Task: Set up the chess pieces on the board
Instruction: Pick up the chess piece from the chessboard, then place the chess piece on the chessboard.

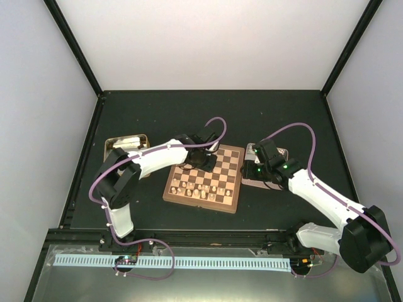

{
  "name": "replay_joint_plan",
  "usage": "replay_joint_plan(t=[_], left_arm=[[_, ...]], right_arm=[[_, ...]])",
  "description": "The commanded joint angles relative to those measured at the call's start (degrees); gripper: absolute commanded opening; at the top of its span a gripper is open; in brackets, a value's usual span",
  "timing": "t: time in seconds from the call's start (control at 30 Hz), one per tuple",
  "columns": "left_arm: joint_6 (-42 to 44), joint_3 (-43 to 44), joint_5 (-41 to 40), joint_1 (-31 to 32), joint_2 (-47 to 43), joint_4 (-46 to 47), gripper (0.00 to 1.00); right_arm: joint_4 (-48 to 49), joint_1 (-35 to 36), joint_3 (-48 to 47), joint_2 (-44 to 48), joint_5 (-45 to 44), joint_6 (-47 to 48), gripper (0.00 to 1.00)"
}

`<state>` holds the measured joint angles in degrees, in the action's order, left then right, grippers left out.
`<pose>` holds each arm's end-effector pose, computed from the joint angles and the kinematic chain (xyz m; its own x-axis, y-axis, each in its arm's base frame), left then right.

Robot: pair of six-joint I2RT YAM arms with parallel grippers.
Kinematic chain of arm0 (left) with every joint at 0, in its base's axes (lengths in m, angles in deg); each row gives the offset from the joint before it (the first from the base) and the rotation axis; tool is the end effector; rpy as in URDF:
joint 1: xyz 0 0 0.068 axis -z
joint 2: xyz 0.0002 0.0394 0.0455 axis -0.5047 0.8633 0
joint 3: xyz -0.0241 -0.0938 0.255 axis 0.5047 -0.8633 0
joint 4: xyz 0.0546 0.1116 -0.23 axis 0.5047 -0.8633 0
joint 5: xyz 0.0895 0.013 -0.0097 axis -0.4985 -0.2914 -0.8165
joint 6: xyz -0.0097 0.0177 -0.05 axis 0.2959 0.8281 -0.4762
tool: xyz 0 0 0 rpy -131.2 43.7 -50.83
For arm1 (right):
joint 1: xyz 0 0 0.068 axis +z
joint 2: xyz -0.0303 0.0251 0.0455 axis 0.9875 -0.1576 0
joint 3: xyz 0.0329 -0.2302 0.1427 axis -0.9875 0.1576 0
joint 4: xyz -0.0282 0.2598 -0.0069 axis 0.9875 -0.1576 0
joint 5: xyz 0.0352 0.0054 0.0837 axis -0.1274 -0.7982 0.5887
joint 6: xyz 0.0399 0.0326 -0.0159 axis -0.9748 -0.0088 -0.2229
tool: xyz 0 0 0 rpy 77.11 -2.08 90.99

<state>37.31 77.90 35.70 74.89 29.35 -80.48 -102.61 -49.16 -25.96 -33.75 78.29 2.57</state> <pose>0.2623 -0.2596 0.1934 -0.8789 0.3244 -0.3497 0.3995 0.9011 -0.1683 0.1890 0.1202 0.2232 -0.9030 0.1419 -0.4056 -0.0255 0.9245 0.3803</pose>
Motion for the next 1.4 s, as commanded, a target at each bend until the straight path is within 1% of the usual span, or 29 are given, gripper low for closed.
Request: replay_joint_plan(t=[0.0,0.13,0.2,0.33,0.53,0.63,0.7,0.9,1.1,1.27,1.37], left_arm=[[0.99,3.81,-1.13,-0.27,1.33,-0.72,0.34],[0.82,4.68,-1.13,-0.20,2.15,-0.76,0.29],[0.74,4.94,-1.01,-0.23,2.60,-0.89,0.24],[0.74,5.28,-1.00,-0.20,3.49,-1.42,0.17],[0.81,5.12,-0.99,-0.19,3.74,-1.87,0.17],[1.07,5.02,-1.00,-0.20,3.49,-1.73,0.09],[1.27,4.98,-0.89,-0.19,2.78,-1.67,0.05],[1.82,4.12,0.27,0.81,-2.32,-2.75,0.04],[2.11,1.87,-0.26,6.13,-9.08,-4.25,0.04],[3.68,-2.93,-2.80,13.90,-13.60,-3.36,0.04],[4.24,-5.63,-3.85,18.46,-14.71,-2.34,0.04]], right_arm=[[1.19,-0.30,0.73,0.01,0.41,-0.03,0.50],[1.20,-0.30,0.81,0.06,0.28,-0.03,0.50],[1.20,-0.32,0.90,0.02,0.27,0.03,0.50],[1.18,-0.30,0.99,0.07,0.10,0.06,0.50],[1.21,-0.30,0.99,0.23,0.02,0.21,0.50],[1.25,-0.30,0.90,0.27,0.02,0.22,0.50],[0.99,-0.37,0.71,0.50,-0.29,0.17,0.49],[1.65,-0.77,1.35,3.30,-3.37,-1.69,0.49],[2.42,-1.99,2.50,6.26,-5.33,-3.76,0.50],[2.57,-2.96,3.93,8.62,-6.73,-5.43,0.50],[2.91,-3.44,4.79,9.71,-7.08,-5.95,0.50]])
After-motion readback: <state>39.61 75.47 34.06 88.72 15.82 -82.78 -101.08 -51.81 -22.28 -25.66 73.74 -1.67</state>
